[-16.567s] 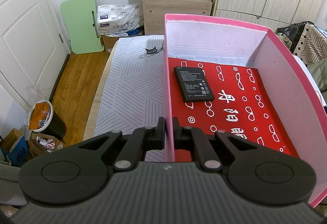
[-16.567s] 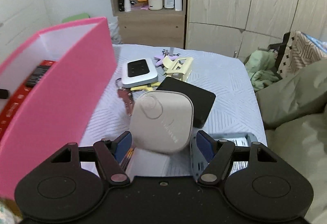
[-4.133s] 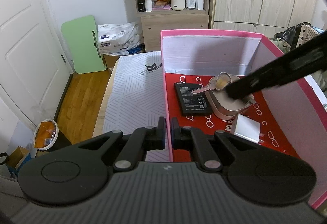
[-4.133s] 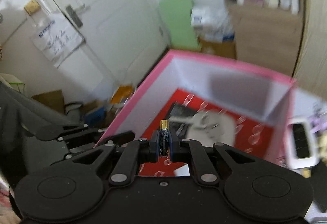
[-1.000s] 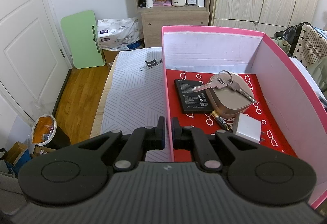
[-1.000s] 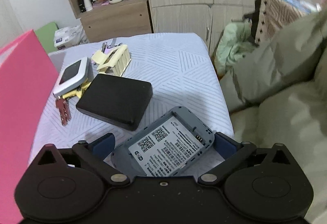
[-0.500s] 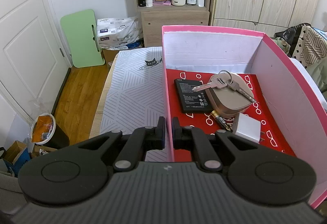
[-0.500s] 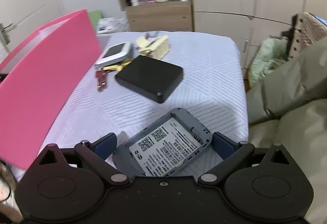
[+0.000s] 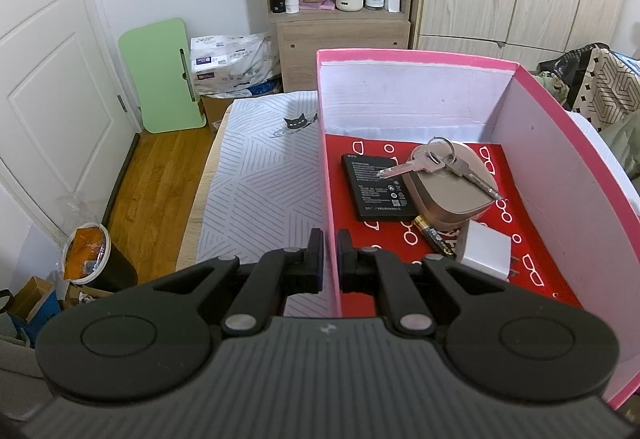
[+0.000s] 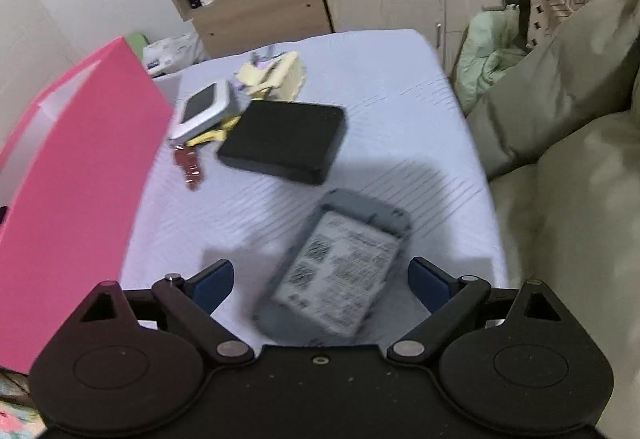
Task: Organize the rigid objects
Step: 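Grasp the grey router with the right gripper and lift it, then stand the grey router upright in the box against its wall and release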
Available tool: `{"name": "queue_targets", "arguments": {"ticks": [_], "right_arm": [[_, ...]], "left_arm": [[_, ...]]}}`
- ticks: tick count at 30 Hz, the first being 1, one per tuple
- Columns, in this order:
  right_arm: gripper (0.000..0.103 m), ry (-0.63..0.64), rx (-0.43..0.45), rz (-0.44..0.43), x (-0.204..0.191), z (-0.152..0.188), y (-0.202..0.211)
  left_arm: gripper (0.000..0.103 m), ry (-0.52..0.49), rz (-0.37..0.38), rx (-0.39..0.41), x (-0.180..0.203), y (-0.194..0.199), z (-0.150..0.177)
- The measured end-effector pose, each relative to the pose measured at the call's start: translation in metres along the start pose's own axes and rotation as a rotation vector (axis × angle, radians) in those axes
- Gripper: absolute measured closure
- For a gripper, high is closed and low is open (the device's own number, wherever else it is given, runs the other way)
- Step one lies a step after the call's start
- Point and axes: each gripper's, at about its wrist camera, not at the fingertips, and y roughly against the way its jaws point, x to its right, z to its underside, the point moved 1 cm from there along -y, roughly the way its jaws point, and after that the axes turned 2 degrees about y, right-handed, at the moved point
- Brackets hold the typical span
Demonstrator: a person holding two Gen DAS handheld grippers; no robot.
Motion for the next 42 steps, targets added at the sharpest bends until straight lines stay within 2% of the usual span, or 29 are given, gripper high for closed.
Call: {"name": "queue_targets", "arguments": {"ticks": [1, 2, 3, 7, 13, 18, 23, 28, 36, 42], "right_arm": [[0.013, 0.031, 0.010, 0.025, -0.004, 0.001, -0.002], [0.026, 0.067, 0.026, 0.059, -0.008, 0.001, -0.003], [0.032, 0.108, 0.042, 0.098, -0.011, 0.002, -0.003], [0.033, 0.135, 0.072, 0.075, -0.009, -0.001, 0.000], [0.029, 0.151, 0.031, 0.084, -0.011, -0.005, -0.007], [0.035, 0.108, 0.102, 0.106, -0.007, -0.003, -0.009], [0.035, 0.030, 0.134, 0.034, 0.001, 0.001, 0.001], [0.035, 0.034, 0.195, -0.006, -0.007, 0.000, 0.020], [0.035, 0.094, 0.277, -0.083, -0.034, -0.010, 0.052], [0.035, 0.197, 0.357, -0.214, -0.075, -0.030, 0.083]], "left_arm": [[0.096, -0.001, 0.002, 0.000, 0.000, 0.000, 0.000], [0.096, -0.003, 0.002, 0.000, 0.001, 0.000, 0.000], [0.096, -0.005, 0.000, 0.000, 0.001, 0.001, 0.000], [0.096, 0.002, 0.005, -0.002, 0.001, 0.001, 0.000], [0.096, 0.002, 0.004, 0.001, 0.000, 0.003, 0.000], [0.096, 0.026, 0.011, 0.003, -0.003, 0.004, 0.000], [0.096, 0.027, 0.013, 0.018, -0.002, 0.006, 0.000], [0.097, 0.029, 0.015, 0.026, -0.002, 0.007, 0.000], [0.098, 0.023, 0.002, 0.053, -0.001, 0.009, 0.000], [0.099, 0.021, 0.001, 0.057, -0.001, 0.009, 0.000]]}}
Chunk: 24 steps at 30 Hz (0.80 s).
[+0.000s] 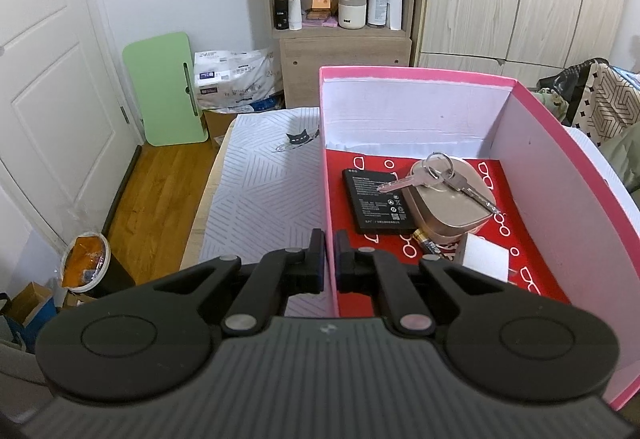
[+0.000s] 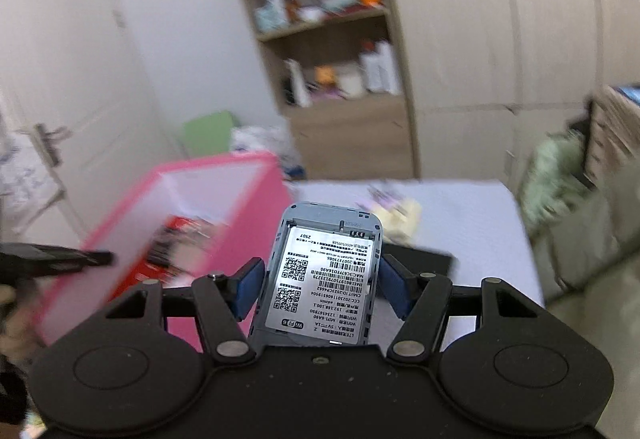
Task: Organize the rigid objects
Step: 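Stand the grey router upright in the box against its wall and release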
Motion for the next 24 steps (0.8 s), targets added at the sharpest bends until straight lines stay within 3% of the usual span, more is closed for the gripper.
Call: {"name": "queue_targets", "arguments": {"ticks": [6, 11, 17, 24], "right_arm": [[0.035, 0.170, 0.028, -0.134, -0.054, -0.030, -0.013], [0.035, 0.271, -0.055, -0.172, -0.087, -0.041, -0.057], [0.035, 0.387, -0.155, -0.078, -0.108, -0.040, -0.110], [0.036, 0.515, -0.194, 0.027, -0.126, -0.028, -0.121]], "left_arm": [[0.098, 0.007, 0.005, 0.001, -0.001, 0.000, 0.000], [0.098, 0.014, 0.007, 0.001, -0.001, 0.001, 0.000], [0.098, 0.018, 0.015, 0.003, -0.001, 0.001, 0.000], [0.097, 0.028, 0.026, 0.006, -0.004, 0.001, 0.001]]}}
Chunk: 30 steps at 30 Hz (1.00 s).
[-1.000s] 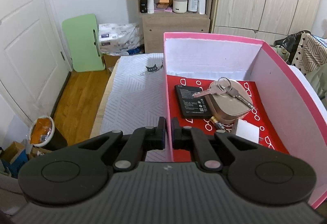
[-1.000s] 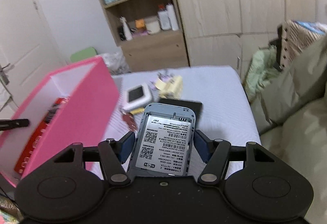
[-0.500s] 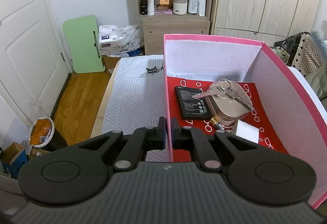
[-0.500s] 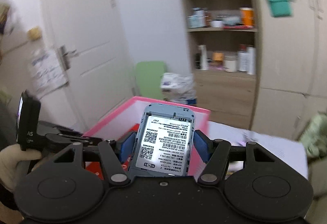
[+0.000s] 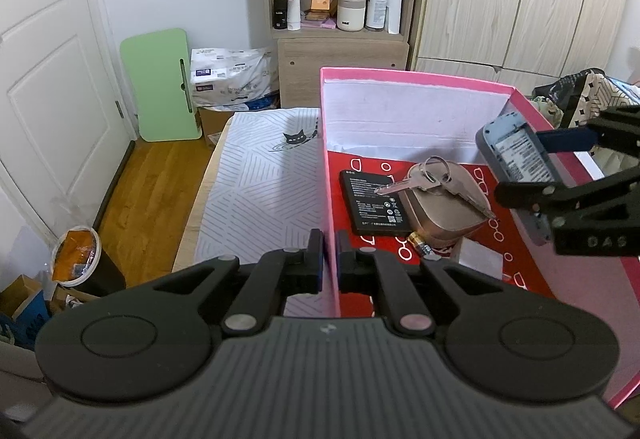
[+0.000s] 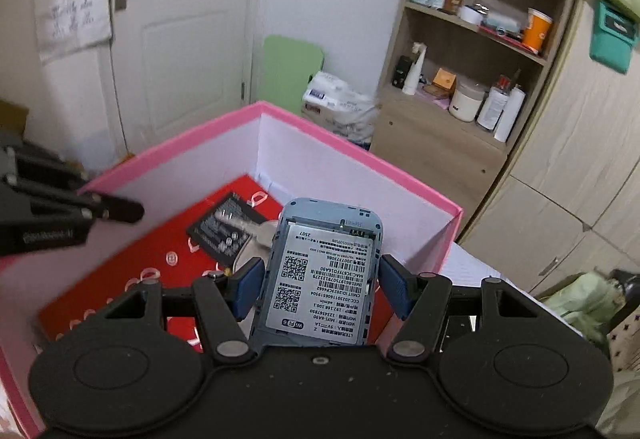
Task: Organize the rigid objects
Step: 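Stand the grey router upright in the box against its wall and release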
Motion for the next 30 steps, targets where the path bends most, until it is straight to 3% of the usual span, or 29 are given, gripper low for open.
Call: {"name": "queue_targets", "arguments": {"ticks": [13, 23, 27, 30], "right_arm": [[0.033, 0.031, -0.086, 0.057, 0.000, -0.003, -0.020], [0.026, -0.122, 0.108, -0.033, 0.026, 0.006, 0.042], [0.026, -0.212, 0.205, -0.065, 0.048, 0.023, 0.071], [0.025, -0.285, 0.230, -0.085, 0.066, 0.040, 0.080]], "left_arm": [[0.097, -0.005, -0.002, 0.000, -0.001, -0.001, 0.000], [0.097, -0.007, -0.003, -0.001, -0.001, -0.002, 0.000], [0.097, -0.007, -0.003, -0.001, 0.000, -0.002, 0.000], [0.097, -0.008, -0.004, -0.001, 0.000, -0.002, 0.000]]}}
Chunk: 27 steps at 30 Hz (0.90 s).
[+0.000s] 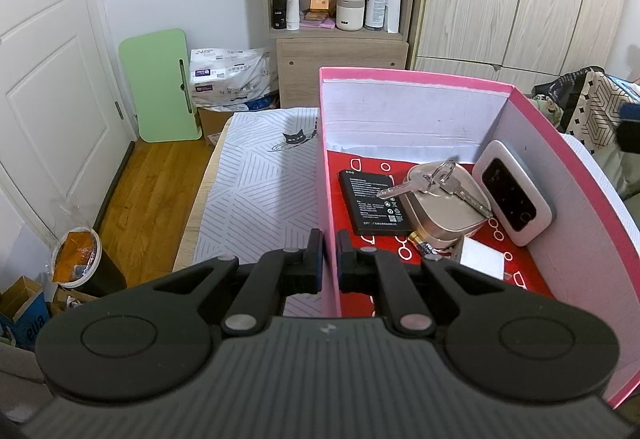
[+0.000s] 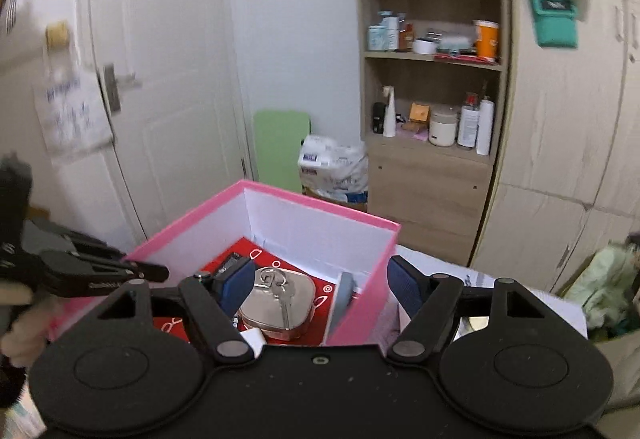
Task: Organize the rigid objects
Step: 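Stand the grey router upright in the box against its wall and release, then grasp the black power bank with the right gripper and lift it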
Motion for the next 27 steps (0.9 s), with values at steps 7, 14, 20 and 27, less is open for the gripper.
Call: {"name": "queue_targets", "arguments": {"ticks": [7, 14, 20, 27], "right_arm": [[0.025, -0.101, -0.034, 0.087, 0.041, 0.030, 0.010], [0.025, -0.179, -0.082, 0.167, 0.071, 0.060, 0.017], [0.019, -0.146, -0.149, 0.229, 0.084, 0.081, 0.011], [0.014, -0.137, -0.263, 0.269, 0.115, 0.106, -0.029]], "left_arm": [[0.097, -0.002, -0.002, -0.004, 0.001, 0.000, 0.000], [0.097, -0.011, -0.013, -0.008, 0.002, 0.000, 0.000], [0.097, -0.007, -0.009, -0.008, 0.003, 0.001, 0.000], [0.097, -0.013, -0.016, -0.009, 0.003, 0.001, 0.000]]}}
